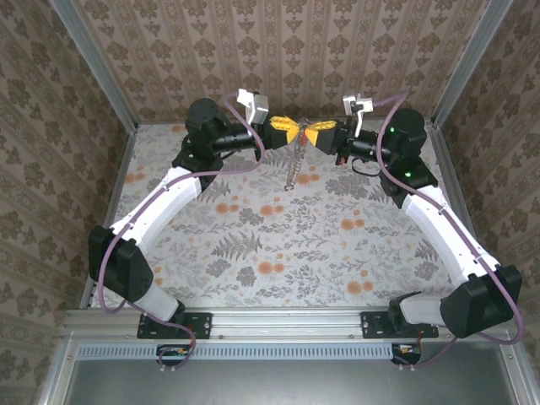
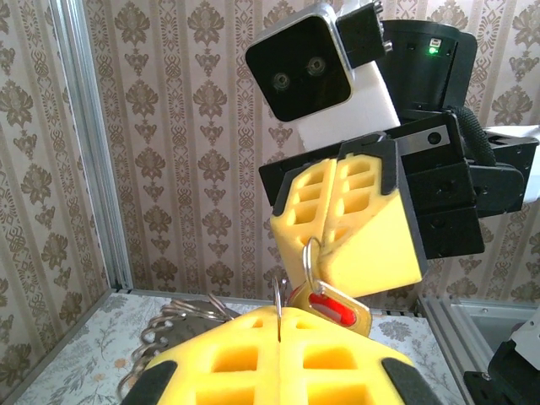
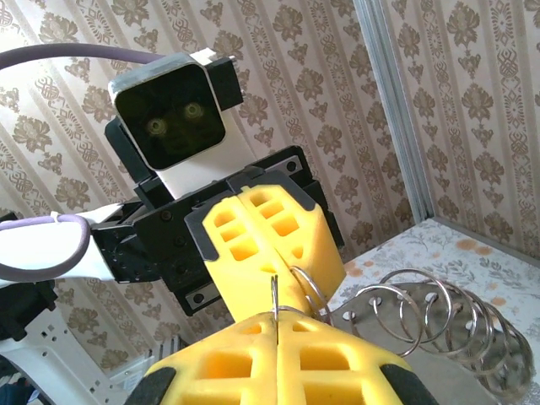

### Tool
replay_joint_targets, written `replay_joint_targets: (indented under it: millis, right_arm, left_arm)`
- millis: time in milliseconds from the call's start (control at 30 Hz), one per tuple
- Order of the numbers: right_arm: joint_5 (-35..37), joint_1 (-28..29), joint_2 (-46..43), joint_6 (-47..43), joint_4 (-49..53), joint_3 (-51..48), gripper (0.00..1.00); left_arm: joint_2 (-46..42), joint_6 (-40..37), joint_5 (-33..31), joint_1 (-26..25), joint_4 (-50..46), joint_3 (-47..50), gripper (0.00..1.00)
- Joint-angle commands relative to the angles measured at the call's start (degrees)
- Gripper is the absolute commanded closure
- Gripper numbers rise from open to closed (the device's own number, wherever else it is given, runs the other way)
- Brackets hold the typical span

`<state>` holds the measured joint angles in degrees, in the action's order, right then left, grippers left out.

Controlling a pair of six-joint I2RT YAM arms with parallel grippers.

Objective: Put the keys on the keyring

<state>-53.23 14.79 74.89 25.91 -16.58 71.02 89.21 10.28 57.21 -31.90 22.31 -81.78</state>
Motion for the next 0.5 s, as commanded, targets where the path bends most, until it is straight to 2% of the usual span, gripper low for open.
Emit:
replay_joint_targets:
  millis: [0,467]
  right_arm:
    - [-0.50,0.21,0.88,0.07,-1.93,2.19,1.00]
    - [1.31,-1.12,1.93,-0.26,-2.10,1.40,1.00]
  left_arm:
    - [-2.45,-0.70,0.97,-0.44,2.27,-0.40,1.00]
    - [-3.42,-1.19,1.28,-0.53,2.17,0.39,1.00]
